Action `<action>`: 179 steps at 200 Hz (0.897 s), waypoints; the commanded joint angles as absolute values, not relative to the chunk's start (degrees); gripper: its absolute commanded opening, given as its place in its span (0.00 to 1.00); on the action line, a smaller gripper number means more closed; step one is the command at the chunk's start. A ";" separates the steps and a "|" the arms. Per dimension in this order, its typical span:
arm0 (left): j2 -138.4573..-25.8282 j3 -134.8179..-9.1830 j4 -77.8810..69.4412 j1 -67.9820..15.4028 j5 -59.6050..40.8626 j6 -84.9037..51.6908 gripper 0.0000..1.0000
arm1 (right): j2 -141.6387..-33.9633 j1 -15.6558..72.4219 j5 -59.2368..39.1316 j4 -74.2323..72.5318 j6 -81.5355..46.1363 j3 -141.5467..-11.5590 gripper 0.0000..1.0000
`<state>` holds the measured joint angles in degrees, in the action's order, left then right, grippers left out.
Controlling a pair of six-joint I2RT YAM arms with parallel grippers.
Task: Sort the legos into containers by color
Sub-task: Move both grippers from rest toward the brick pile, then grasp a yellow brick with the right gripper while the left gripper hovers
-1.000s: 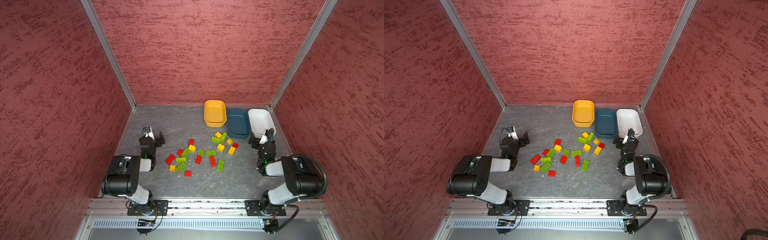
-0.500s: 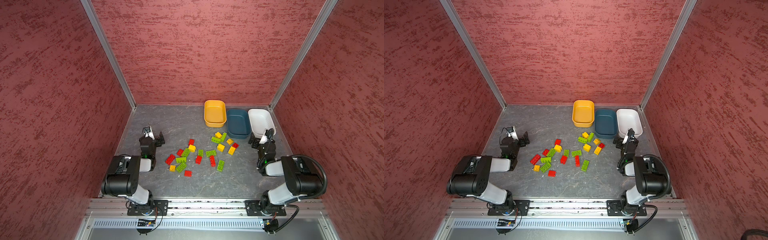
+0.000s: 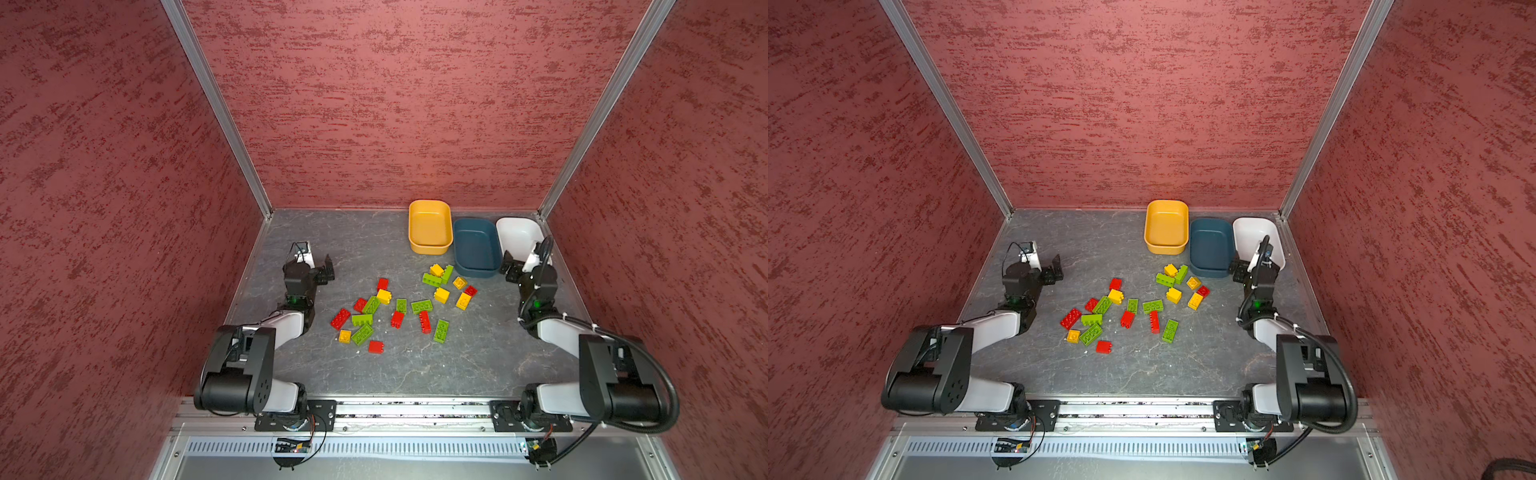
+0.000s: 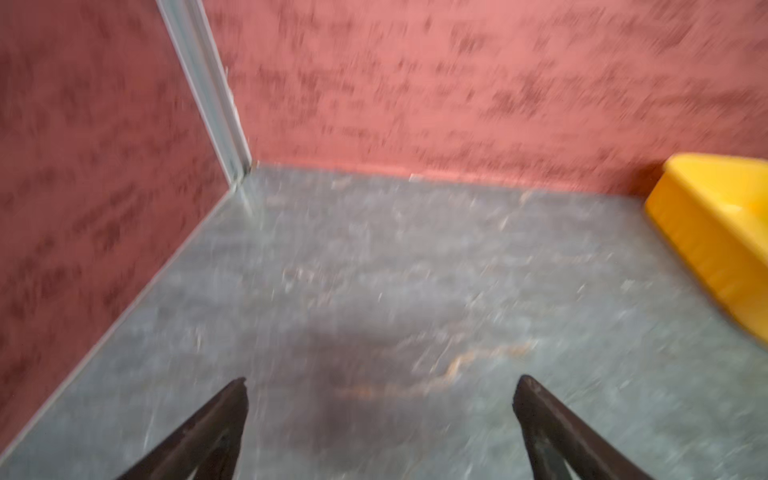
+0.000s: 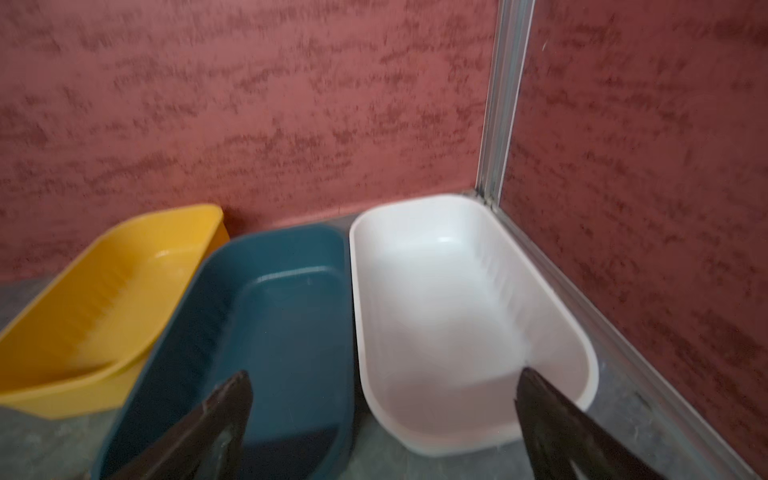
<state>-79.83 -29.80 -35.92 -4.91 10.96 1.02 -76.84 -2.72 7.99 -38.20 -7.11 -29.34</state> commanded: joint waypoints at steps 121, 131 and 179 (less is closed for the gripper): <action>-93.65 -58.50 -1.35 -18.43 11.06 -26.41 0.99 | -80.68 12.99 1.17 13.56 -43.42 -43.08 0.99; -93.60 -58.62 -0.40 -18.45 11.33 -26.28 0.99 | -82.57 15.03 1.88 15.75 -42.69 -44.49 0.98; -93.08 -58.17 1.79 -18.45 12.61 -24.96 0.99 | -90.50 21.14 6.73 22.02 -41.06 -48.65 0.82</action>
